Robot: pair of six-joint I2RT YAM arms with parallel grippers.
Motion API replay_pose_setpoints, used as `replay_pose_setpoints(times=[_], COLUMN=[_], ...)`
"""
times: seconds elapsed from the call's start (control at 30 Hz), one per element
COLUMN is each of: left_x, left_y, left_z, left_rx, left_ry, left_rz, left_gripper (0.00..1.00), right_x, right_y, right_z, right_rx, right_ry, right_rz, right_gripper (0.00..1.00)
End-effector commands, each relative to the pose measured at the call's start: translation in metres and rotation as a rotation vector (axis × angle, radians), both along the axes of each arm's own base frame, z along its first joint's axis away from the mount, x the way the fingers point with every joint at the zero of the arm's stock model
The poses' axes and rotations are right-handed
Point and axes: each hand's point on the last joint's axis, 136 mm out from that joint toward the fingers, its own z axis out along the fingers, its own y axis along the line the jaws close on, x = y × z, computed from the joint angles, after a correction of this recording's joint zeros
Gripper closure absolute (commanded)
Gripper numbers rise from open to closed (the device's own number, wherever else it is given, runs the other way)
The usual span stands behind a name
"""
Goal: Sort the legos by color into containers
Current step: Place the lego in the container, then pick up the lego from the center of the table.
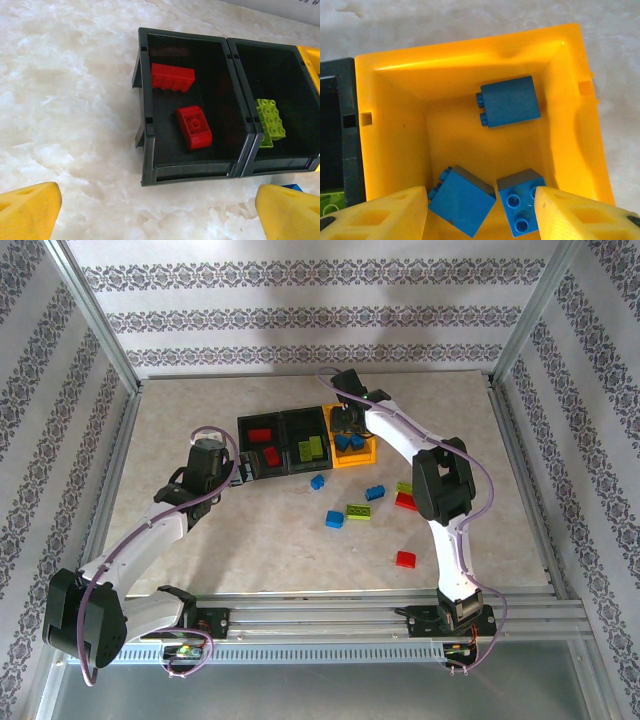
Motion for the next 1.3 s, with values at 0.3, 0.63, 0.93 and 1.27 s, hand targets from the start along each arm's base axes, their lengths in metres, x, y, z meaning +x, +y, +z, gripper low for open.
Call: replay_pose_setpoints(times=[0.3, 0.63, 0.93, 1.27], left_x=[-0.006, -0.005, -0.001, 0.004], left_y=[0.009, 0.007, 0.001, -0.005], left_z=[-0.005, -0.006, -0.011, -0.015], left_rx=[0.012, 0.004, -0.015, -0.029], left_ry=[0.020, 0.017, 0.028, 0.042], left_rz=[0.022, 0.016, -0.002, -0.018], left_gripper=[0.00, 0.00, 0.00, 0.00], right_x=[-0.055, -0.111, -0.165, -0.196], right_y=[-0.012, -0.026, -0.039, -0.051], right_z=[0.045, 0.033, -0.001, -0.027], right_rx=[0.007, 0.001, 0.038, 0.060], right_ry=[-0.042, 0.007, 0.105, 0.182], right_rz=[-0.032, -0.074, -0.178, -0.240], right_gripper=[0.39, 0.39, 0.39, 0.38])
